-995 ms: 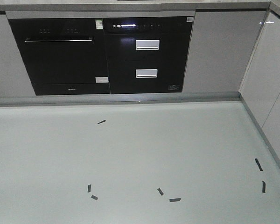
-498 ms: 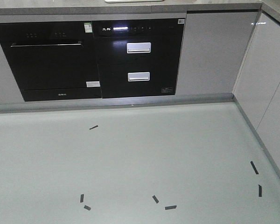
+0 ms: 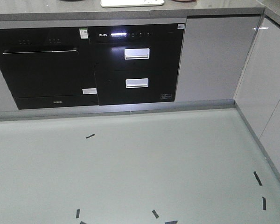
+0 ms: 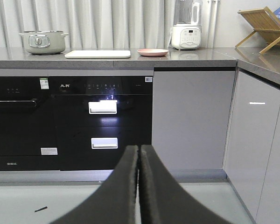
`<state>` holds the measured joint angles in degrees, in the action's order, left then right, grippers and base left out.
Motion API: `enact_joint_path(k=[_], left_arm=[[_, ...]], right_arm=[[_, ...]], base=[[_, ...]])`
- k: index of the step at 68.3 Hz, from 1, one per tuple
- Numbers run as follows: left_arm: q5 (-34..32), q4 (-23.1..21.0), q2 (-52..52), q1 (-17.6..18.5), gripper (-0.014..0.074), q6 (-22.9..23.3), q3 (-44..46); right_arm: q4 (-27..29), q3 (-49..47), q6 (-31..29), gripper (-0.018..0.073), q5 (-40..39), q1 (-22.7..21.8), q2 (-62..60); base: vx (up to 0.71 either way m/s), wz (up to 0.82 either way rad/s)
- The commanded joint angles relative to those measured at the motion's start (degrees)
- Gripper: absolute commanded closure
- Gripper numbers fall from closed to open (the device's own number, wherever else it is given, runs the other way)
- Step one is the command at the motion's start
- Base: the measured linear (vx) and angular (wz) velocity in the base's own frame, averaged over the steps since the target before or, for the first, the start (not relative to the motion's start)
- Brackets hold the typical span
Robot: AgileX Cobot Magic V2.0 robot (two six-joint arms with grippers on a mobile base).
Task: Transfer vegetables to tray and serve
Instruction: 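Drive the base toward the counter with the pot, tray and plate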
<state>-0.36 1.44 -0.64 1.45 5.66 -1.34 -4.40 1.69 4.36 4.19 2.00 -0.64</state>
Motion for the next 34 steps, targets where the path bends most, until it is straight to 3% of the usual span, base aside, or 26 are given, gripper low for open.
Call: enact_joint_path(k=[1, 34], left_arm=[[-4.14, -0.52, -0.88, -0.12, 0.0604, 0.52, -1.49], [-4.14, -0.52, -0.88, -0.12, 0.0604, 0.52, -1.49]], right_arm=[[-0.13, 0.47, -0.21, 0.0566, -4.19, -0.28, -0.12], [-0.13, 0.47, -0.21, 0.0566, -4.19, -0.28, -0.12]], base=[[0.20, 0.00], [0.19, 0.00]])
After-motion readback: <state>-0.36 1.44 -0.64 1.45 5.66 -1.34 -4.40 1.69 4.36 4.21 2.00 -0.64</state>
